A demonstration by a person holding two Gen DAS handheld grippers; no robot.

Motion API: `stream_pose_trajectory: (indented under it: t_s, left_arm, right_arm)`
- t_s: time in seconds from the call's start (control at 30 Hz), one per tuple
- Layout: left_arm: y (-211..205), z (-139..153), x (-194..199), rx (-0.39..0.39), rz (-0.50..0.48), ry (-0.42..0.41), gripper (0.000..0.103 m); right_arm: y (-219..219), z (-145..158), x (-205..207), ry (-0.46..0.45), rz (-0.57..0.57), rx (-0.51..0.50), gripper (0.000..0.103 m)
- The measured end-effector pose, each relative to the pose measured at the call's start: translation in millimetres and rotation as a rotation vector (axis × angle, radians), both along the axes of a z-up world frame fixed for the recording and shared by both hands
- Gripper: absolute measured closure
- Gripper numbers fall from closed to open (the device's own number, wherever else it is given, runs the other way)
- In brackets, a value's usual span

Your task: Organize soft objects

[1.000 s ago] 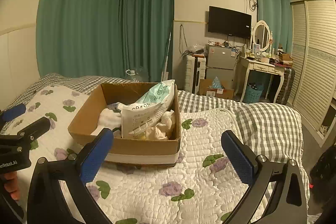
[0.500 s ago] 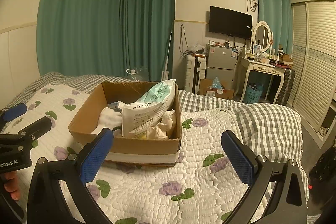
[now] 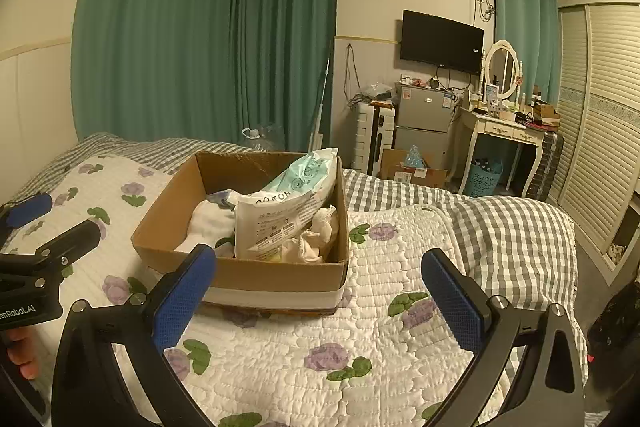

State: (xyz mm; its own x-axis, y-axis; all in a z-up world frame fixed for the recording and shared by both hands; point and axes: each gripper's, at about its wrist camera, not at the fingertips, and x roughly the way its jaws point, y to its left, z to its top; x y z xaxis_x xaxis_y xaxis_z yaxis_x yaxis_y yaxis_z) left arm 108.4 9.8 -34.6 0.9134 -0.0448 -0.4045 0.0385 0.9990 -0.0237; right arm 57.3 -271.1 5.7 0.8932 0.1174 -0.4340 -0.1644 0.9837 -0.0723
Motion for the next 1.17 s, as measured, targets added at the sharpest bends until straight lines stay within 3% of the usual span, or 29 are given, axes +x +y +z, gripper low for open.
stream_pose_trajectory:
  t_s: [1.17]
  left_arm:
    - [2.1, -1.2, 0.2, 0.002, -0.002, -0.005, 0.000]
  right_arm:
    - [-2.1, -3.3, 0.0, 0.011, 0.001, -0.010, 0.000]
